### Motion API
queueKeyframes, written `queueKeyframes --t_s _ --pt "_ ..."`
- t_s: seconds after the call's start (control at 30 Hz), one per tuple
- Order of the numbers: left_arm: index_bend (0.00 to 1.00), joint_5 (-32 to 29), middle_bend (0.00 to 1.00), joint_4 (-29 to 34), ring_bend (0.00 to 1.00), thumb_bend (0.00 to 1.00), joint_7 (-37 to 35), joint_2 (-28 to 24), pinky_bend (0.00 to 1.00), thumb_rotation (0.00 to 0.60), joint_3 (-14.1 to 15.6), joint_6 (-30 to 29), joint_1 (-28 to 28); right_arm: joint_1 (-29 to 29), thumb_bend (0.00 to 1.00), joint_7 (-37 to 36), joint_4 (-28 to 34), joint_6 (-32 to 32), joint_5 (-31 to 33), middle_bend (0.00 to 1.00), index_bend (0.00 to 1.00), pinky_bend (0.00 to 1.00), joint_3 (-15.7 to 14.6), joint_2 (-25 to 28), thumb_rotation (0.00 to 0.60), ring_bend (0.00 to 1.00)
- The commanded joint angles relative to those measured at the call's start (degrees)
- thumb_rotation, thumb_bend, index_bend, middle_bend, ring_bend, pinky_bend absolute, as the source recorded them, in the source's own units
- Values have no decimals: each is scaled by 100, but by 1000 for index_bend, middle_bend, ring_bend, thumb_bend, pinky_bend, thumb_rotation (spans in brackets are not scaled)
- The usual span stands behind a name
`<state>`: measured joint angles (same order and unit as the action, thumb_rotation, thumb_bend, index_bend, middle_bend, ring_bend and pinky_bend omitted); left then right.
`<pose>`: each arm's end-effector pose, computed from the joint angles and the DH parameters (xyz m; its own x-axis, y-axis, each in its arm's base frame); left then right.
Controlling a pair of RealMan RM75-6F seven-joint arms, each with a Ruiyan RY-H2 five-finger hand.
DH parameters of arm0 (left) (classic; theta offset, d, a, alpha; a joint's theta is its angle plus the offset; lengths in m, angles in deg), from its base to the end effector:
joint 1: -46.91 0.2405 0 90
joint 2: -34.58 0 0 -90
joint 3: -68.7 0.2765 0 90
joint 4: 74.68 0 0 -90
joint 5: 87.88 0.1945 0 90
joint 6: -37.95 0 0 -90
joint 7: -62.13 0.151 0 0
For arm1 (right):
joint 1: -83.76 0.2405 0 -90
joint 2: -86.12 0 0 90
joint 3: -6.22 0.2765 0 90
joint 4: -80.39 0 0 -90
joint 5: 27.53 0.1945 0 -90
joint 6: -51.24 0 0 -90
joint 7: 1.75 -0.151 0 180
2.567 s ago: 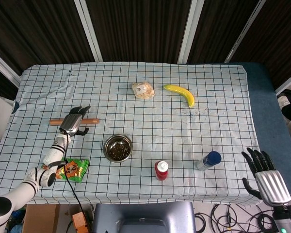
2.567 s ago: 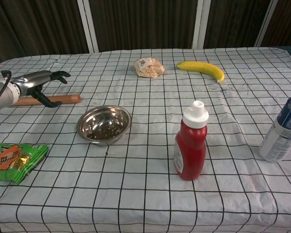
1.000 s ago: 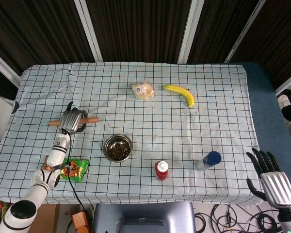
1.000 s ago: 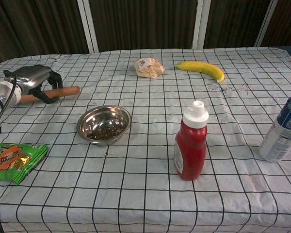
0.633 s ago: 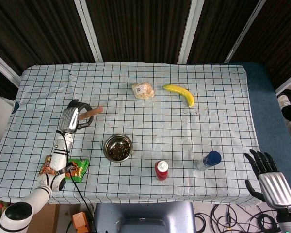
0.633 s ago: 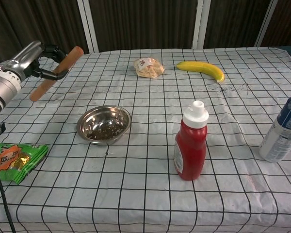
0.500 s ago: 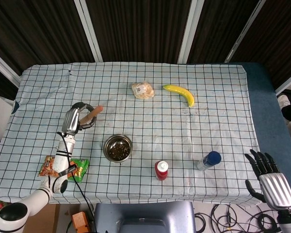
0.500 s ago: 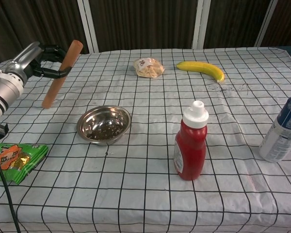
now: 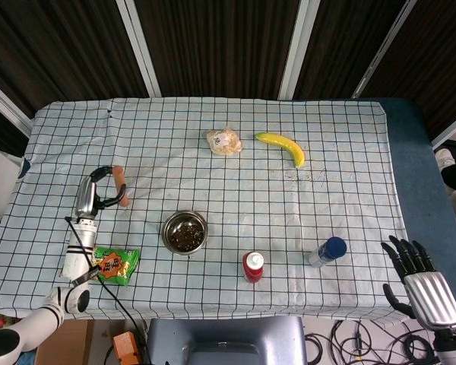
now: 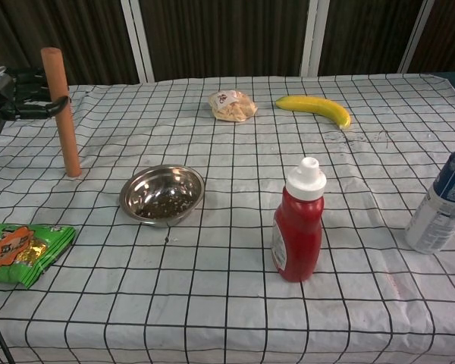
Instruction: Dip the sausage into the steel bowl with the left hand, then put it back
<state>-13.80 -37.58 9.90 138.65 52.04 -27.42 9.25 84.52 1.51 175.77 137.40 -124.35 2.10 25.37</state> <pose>-0.2724 0.4153 0.0382 -0.3872 -0.0279 0.9216 0.9152 -0.1326 0.3805 -0.3109 -0.1388 0.1723 0.4603 -0.1251 0.8789 -0.8857 -0.1312 0.4453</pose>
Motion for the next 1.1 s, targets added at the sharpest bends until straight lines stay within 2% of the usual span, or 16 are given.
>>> queueKeyframes --t_s 0.03,0.3,0.53,0.9,1.03,1.1 --pt "598 20 561 -123 277 652 -94 -74 207 600 58 142 62 -10 381 -4 3 21 4 0 0 0 7 1 600 0" --pt "571 -10 550 -315 250 652 -576 -150 164 600 63 273 237 -28 382 -24 6 55 0 0 0 0 11 12 600 0" --pt "495 -82 498 -314 231 547 -1026 -168 160 600 -69 358 236 -24 381 6 14 25 11 0 0 0 9 5 600 0" --pt "431 -820 466 -126 204 387 -1872 -292 205 600 -805 1560 -136 -30 381 -6 9 31 16 0 0 0 13 12 600 0" --pt "407 -754 470 -174 180 336 -2243 -323 235 600 -829 1787 -215 -35 382 -32 2 45 29 0 0 0 23 21 600 0" --pt "417 -644 509 -200 187 319 -2481 -338 270 600 -781 1845 -229 -35 382 -39 -1 41 40 0 0 0 26 24 600 0"
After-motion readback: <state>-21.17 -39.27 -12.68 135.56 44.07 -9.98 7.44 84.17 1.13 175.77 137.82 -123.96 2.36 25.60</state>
